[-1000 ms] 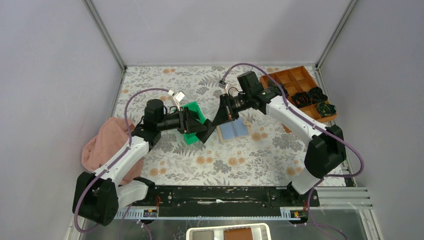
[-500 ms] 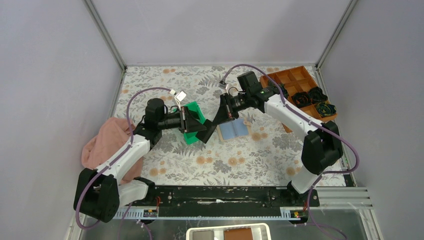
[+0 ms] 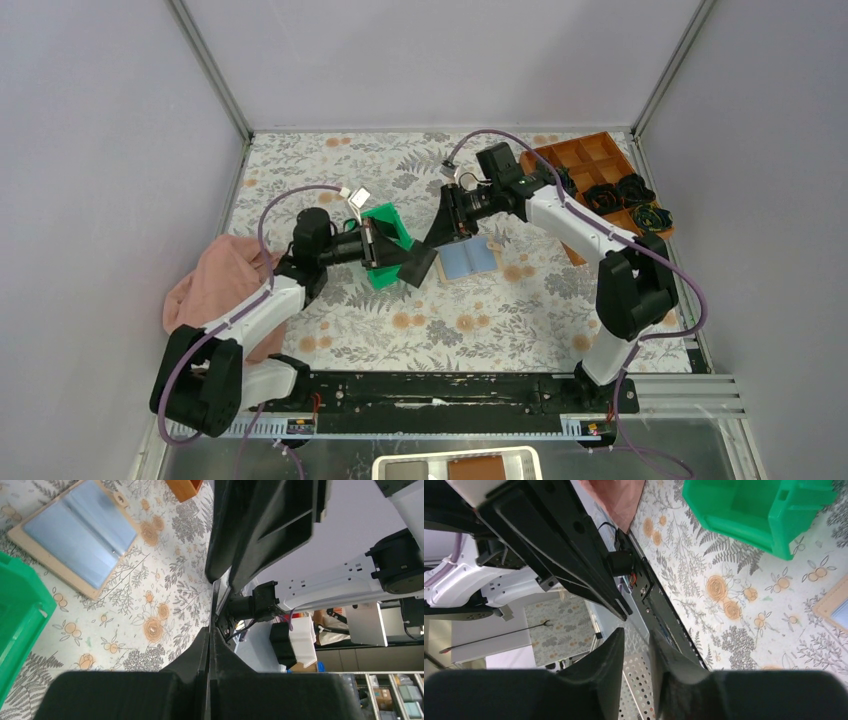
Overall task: Put the credit cards into the card holder
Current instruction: Pick up the credit card from the storage box, then insert the credit card into the card holder.
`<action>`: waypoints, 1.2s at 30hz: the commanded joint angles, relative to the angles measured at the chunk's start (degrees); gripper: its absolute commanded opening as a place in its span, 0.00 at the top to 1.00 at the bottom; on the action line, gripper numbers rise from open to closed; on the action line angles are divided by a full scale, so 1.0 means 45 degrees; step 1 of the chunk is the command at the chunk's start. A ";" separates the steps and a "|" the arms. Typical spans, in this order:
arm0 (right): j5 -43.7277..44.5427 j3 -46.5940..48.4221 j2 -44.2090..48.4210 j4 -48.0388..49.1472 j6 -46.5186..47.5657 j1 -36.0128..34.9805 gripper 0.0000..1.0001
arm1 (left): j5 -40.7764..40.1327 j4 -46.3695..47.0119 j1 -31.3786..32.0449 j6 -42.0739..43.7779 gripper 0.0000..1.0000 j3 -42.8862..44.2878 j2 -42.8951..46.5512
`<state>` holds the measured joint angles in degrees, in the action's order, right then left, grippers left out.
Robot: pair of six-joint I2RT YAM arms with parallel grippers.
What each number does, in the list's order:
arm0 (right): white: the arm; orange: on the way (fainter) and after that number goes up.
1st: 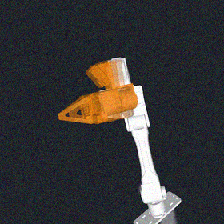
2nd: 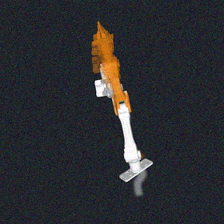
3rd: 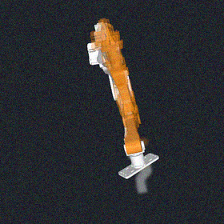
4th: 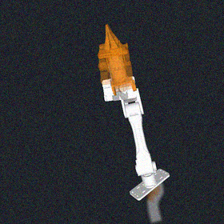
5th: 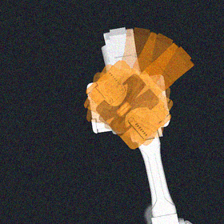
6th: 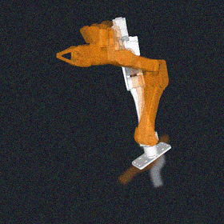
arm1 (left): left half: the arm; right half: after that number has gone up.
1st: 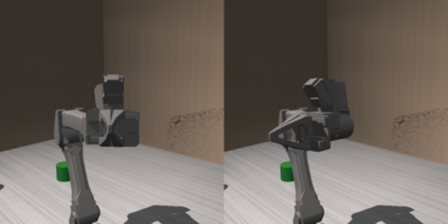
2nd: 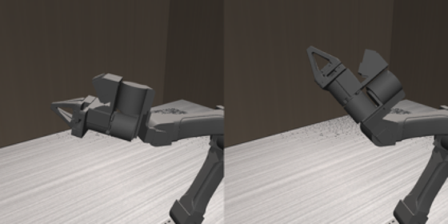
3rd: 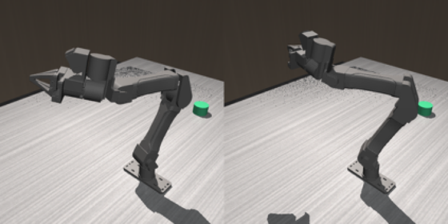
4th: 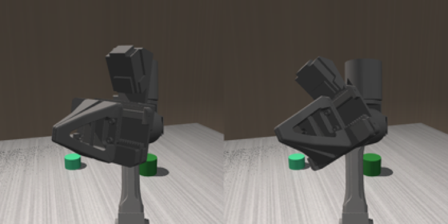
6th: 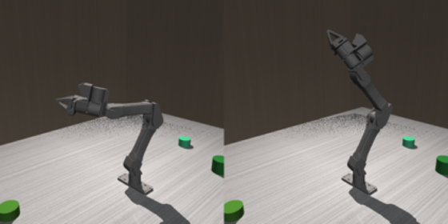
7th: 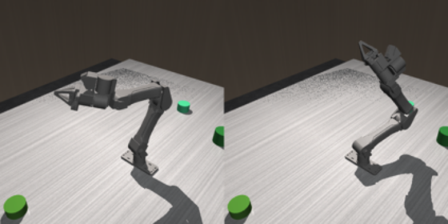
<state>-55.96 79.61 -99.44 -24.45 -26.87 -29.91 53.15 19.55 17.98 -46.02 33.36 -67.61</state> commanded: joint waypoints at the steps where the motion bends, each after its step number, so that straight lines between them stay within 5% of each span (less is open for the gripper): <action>1: -0.0043 0.0558 0.0122 0.0613 -0.0257 0.0255 0.64 | -0.1075 0.3420 0.0087 -0.2257 1.00 -0.1158 -0.0431; 7: 0.0861 0.0551 0.0338 0.0550 -0.0105 0.0618 0.56 | -0.2974 0.3671 0.0162 -0.3017 1.00 -0.1386 -0.0617; 14: 0.4293 0.0661 0.0864 -0.0565 0.0759 0.0738 0.56 | -0.6308 0.2681 0.0972 -0.3475 1.00 -0.0995 -0.0481; 17: 0.6244 0.0360 0.1412 -0.0884 0.0938 0.0733 0.61 | -0.7797 0.2087 0.1825 -0.3564 1.00 -0.0468 -0.0686; 25: 0.9286 -0.0695 0.1614 -0.1737 0.1262 0.0742 0.96 | -1.1873 0.0890 0.4803 -0.4389 1.00 0.0923 -0.2451; 36: 1.0361 -0.2000 0.1300 -0.1447 0.1333 0.0743 1.00 | -1.4893 0.1321 0.6219 -0.4969 1.00 0.1321 -0.4711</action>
<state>-12.43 71.07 -93.17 -31.51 -21.87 -26.83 -6.92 23.33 45.60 -67.33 38.02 -86.26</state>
